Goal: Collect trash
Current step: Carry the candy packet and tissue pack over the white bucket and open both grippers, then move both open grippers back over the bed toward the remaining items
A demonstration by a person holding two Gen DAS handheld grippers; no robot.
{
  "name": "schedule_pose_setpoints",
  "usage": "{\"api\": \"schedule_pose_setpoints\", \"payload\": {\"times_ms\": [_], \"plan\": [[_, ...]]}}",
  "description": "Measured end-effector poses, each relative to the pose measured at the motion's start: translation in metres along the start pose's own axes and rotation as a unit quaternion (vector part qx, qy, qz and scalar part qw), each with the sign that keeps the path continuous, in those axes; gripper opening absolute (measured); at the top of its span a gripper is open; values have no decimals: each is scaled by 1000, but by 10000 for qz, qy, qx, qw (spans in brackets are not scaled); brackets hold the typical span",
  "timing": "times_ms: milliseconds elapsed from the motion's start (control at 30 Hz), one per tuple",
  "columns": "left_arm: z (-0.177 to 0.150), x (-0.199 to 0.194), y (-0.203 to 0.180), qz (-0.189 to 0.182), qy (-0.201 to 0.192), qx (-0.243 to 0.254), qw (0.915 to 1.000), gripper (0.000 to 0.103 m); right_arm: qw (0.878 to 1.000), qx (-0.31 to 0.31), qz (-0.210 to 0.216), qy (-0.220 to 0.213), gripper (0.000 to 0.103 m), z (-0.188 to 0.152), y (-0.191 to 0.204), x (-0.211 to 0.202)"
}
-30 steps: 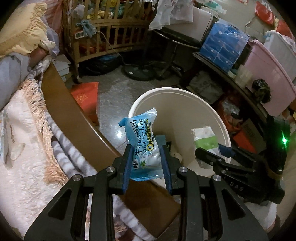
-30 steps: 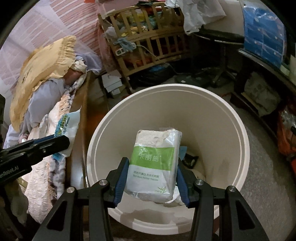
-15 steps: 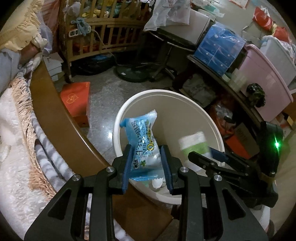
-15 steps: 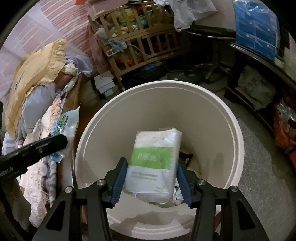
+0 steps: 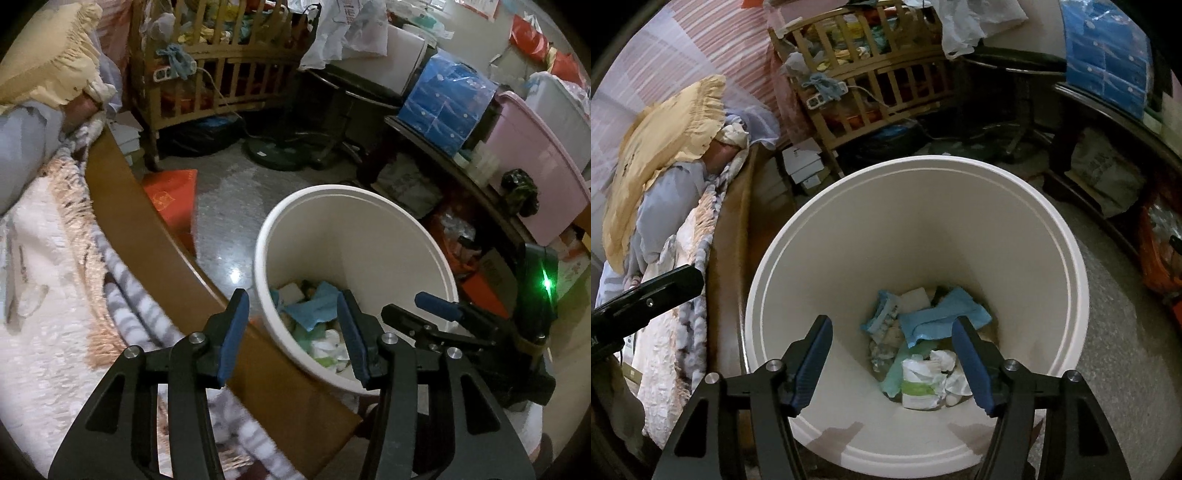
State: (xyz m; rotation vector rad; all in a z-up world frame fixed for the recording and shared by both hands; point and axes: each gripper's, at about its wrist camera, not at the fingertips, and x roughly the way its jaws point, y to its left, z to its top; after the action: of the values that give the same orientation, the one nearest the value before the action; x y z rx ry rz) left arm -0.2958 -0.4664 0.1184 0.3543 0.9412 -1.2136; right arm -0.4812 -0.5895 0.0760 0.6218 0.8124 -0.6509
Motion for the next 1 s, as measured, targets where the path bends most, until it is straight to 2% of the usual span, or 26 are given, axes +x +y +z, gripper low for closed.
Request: {"api": "schedule_pose_setpoints", "payload": {"times_ms": [467, 767, 1000], "plan": [[-13, -13, 18, 634, -134, -109, 9978, 48, 9997, -179, -19, -163, 65, 0, 11, -1], [-23, -42, 33, 1129, -544, -31, 9921, 48, 9969, -448, 73, -646, 67, 3, 30, -16], [-39, -76, 56, 1429, -681, -196, 9872, 48, 9918, -819, 185, -965, 69, -2, 67, -33]]}}
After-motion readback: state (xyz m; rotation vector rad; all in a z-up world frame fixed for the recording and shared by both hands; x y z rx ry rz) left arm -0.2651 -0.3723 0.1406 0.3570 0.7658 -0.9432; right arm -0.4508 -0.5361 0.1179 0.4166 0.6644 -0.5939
